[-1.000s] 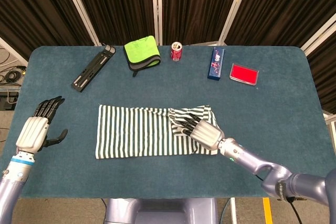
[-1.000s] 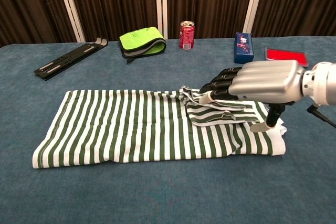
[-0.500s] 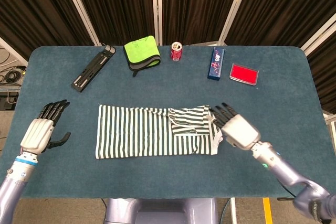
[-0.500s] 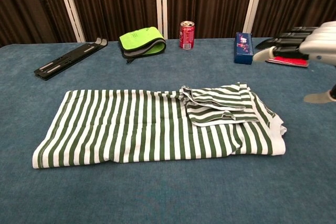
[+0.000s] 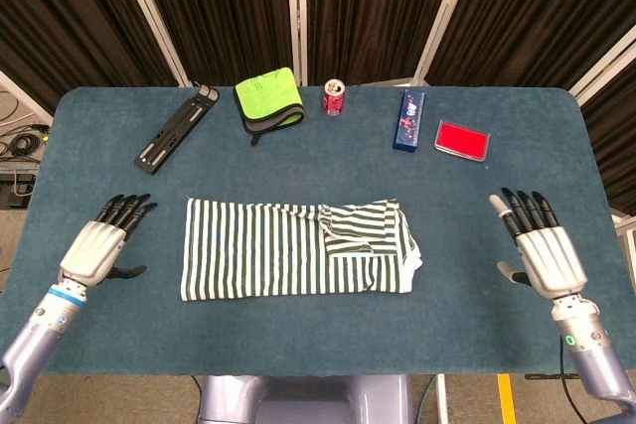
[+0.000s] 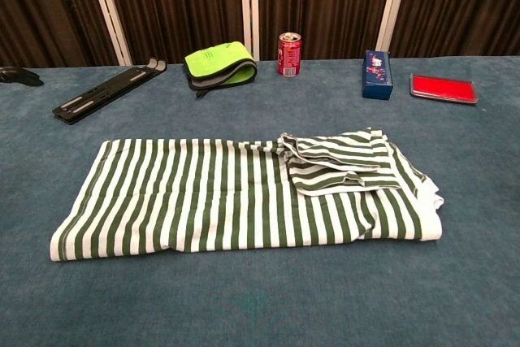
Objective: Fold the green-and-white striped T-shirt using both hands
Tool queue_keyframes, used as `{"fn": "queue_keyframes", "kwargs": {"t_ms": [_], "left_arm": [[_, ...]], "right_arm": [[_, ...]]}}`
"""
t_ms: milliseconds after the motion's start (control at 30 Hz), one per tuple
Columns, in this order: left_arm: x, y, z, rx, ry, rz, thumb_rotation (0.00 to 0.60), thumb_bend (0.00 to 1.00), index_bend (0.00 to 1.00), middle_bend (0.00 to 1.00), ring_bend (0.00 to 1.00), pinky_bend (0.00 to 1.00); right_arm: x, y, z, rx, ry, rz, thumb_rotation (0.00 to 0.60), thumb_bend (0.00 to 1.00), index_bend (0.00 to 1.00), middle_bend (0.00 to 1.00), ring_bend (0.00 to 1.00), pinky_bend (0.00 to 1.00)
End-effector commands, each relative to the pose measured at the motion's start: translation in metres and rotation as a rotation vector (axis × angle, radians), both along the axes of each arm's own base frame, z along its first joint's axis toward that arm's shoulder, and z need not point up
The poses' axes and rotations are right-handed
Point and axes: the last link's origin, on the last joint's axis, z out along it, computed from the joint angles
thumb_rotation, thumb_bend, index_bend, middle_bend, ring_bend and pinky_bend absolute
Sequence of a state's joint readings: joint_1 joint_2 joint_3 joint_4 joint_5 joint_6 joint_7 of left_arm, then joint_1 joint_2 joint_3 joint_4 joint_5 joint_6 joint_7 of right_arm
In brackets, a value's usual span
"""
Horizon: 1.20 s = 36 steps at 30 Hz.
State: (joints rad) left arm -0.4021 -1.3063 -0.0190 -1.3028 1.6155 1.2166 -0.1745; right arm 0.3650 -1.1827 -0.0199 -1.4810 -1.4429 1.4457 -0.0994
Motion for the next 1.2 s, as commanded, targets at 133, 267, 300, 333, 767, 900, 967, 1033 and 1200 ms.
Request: {"fn": "queue_keyframes", "kwargs": {"t_ms": [133,267,300,333,767,900,967,1033,1200], "left_arm": [[0.000,0.011,-0.021,-0.104,0.031,-0.182,0.600,0.18,0.33,0.00,0.00,0.00],[-0.002,0.018,-0.034,-0.155,0.074,-0.222,0.600,0.21,0.38,0.00,0.00,0.00],[-0.003,0.019,-0.037,-0.164,0.081,-0.229,0.600,0.22,0.39,0.00,0.00,0.00],[-0.003,0.020,-0.038,-0.170,0.086,-0.233,0.600,0.23,0.39,0.00,0.00,0.00],[-0.009,0.033,-0.064,-0.213,0.182,-0.344,0.600,0.26,0.40,0.00,0.00,0.00],[-0.010,0.038,-0.067,-0.213,0.220,-0.367,0.600,0.26,0.41,0.00,0.00,0.00],[-0.011,0.039,-0.068,-0.215,0.230,-0.369,0.600,0.26,0.41,0.00,0.00,0.00],[-0.013,0.040,-0.070,-0.218,0.241,-0.367,0.600,0.26,0.41,0.00,0.00,0.00],[-0.014,0.045,-0.077,-0.218,0.253,-0.364,0.600,0.26,0.41,0.00,0.00,0.00]], "right_arm": [[0.000,0.013,0.003,-0.084,-0.086,-0.062,0.600,0.00,0.00,0.00,0.00,0.00],[0.002,0.020,0.003,-0.121,-0.095,-0.088,0.600,0.00,0.00,0.00,0.00,0.00],[0.002,0.021,0.004,-0.128,-0.101,-0.093,0.600,0.00,0.00,0.00,0.00,0.00],[0.003,0.021,0.004,-0.133,-0.106,-0.096,0.600,0.00,0.00,0.00,0.00,0.00],[-0.005,0.026,0.005,-0.184,-0.113,-0.109,0.600,0.00,0.00,0.00,0.00,0.00],[-0.006,0.026,0.005,-0.184,-0.116,-0.108,0.600,0.00,0.00,0.00,0.00,0.00],[-0.006,0.026,0.005,-0.181,-0.119,-0.110,0.600,0.00,0.00,0.00,0.00,0.00],[-0.007,0.026,0.005,-0.179,-0.120,-0.112,0.600,0.00,0.00,0.00,0.00,0.00],[-0.008,0.025,0.005,-0.179,-0.122,-0.117,0.600,0.00,0.00,0.00,0.00,0.00]]}}
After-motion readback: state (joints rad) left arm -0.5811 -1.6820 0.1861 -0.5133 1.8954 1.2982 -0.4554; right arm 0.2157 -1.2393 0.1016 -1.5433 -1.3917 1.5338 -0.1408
